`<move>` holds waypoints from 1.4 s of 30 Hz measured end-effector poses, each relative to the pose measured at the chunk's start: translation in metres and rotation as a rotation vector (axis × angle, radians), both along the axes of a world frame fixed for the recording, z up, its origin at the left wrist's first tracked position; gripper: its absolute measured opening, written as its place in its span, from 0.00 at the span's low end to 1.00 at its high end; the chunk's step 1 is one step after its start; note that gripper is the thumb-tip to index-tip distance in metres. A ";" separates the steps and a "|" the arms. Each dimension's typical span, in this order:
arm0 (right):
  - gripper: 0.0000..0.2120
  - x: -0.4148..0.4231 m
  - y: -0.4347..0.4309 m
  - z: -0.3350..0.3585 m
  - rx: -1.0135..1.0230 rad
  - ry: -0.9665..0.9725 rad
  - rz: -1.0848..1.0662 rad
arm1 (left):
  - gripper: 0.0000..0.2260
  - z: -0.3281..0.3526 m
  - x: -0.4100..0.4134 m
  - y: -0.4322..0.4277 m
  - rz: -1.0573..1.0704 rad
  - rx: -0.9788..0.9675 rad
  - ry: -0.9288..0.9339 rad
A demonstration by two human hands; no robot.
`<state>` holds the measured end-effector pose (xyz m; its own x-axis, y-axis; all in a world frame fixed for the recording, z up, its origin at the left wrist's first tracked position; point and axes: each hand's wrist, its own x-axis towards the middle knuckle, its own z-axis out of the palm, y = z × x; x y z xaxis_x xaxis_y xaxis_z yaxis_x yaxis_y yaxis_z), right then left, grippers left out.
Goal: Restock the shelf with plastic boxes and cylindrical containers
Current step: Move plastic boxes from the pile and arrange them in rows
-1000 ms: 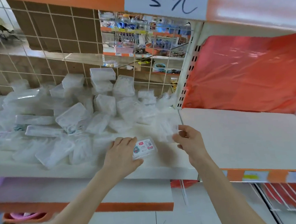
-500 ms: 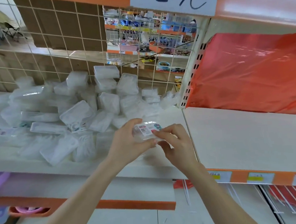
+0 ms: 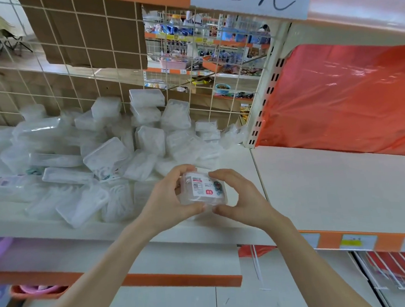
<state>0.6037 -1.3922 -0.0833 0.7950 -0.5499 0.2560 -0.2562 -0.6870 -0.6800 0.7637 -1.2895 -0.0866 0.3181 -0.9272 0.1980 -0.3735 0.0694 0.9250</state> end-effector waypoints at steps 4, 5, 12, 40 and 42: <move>0.30 0.006 0.007 -0.003 0.107 -0.149 -0.246 | 0.31 0.000 -0.008 -0.009 0.085 -0.020 0.254; 0.28 0.009 0.010 -0.006 0.111 -0.198 -0.328 | 0.28 -0.001 -0.013 -0.011 0.097 -0.003 0.397; 0.31 0.014 0.018 -0.014 -0.007 -0.125 -0.326 | 0.07 -0.002 -0.031 -0.026 0.168 0.141 0.604; 0.27 -0.040 -0.017 -0.021 -0.100 0.154 -0.405 | 0.32 -0.026 -0.015 -0.025 -0.006 0.480 -0.800; 0.27 -0.046 -0.018 -0.026 -0.062 0.197 -0.462 | 0.31 -0.033 -0.018 -0.025 -0.009 0.507 -0.913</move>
<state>0.5575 -1.4098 -0.1094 0.5090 -0.8441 0.1689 -0.6625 -0.5094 -0.5492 0.7459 -1.3144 -0.1197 0.2362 -0.9702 -0.0534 -0.9465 -0.2421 0.2131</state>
